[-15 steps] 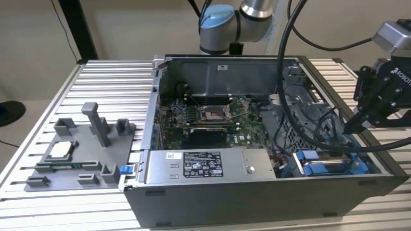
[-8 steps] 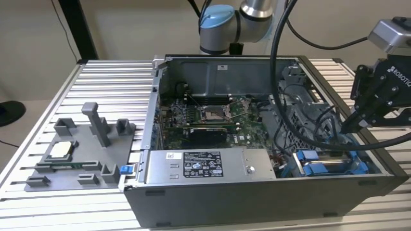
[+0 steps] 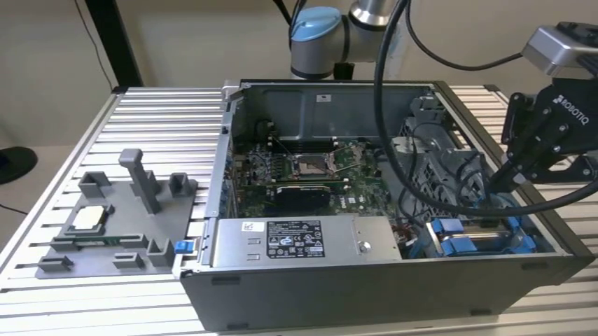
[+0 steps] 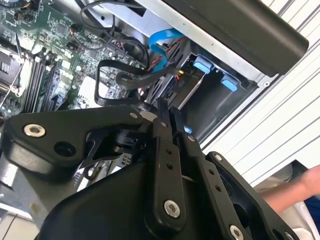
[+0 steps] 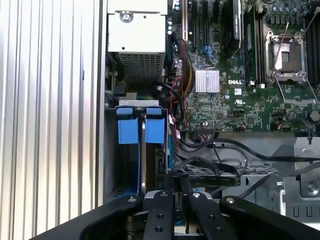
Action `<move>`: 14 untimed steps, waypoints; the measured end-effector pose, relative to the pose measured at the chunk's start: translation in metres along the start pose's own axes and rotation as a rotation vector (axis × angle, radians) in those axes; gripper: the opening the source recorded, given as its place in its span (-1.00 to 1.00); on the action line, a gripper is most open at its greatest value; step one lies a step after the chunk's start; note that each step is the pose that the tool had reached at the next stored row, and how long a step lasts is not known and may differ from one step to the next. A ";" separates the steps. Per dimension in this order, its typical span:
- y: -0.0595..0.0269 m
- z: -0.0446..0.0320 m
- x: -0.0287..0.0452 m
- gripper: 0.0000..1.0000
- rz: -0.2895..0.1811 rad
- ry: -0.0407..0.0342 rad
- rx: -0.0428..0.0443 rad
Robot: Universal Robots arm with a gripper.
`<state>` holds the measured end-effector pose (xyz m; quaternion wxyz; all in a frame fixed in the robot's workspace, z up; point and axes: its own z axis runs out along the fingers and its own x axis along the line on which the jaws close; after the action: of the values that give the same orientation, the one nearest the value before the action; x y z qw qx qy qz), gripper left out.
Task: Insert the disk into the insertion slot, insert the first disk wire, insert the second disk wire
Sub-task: 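Insert the second disk wire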
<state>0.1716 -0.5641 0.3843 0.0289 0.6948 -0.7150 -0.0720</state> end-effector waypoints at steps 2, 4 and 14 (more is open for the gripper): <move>0.0029 0.0000 0.0001 -1.00 0.000 -0.0001 0.0020; 0.0057 -0.0001 0.0001 -1.00 0.000 -0.0001 0.0040; 0.0183 0.0008 0.0005 -1.00 -0.001 -0.0004 0.0173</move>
<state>0.1534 -0.5641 0.3861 0.0227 0.6955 -0.7152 -0.0659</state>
